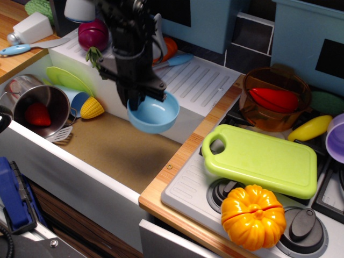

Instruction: Lift bowl

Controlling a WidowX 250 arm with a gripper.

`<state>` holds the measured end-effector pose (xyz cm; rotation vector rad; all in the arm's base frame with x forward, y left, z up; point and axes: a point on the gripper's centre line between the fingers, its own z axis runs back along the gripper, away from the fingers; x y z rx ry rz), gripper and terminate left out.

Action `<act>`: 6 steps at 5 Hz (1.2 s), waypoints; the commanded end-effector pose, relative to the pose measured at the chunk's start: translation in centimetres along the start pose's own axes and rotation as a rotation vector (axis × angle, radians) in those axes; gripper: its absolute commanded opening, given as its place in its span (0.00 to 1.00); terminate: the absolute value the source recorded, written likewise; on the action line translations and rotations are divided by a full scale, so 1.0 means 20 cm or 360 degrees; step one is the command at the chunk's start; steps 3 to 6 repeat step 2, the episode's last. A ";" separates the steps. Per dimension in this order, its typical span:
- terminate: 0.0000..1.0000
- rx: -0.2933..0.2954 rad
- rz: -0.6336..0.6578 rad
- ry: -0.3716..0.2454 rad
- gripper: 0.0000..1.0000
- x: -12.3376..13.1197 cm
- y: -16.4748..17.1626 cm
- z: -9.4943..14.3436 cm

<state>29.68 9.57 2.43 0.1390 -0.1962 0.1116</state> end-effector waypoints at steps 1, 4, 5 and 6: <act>0.00 0.0053 -0.0012 -0.0108 0.00 0.12 -0.01 0.23; 1.00 0.0068 -0.0044 -0.0123 0.00 0.13 -0.02 0.26; 1.00 0.0068 -0.0044 -0.0123 0.00 0.13 -0.02 0.26; 1.00 0.0068 -0.0044 -0.0123 0.00 0.13 -0.02 0.26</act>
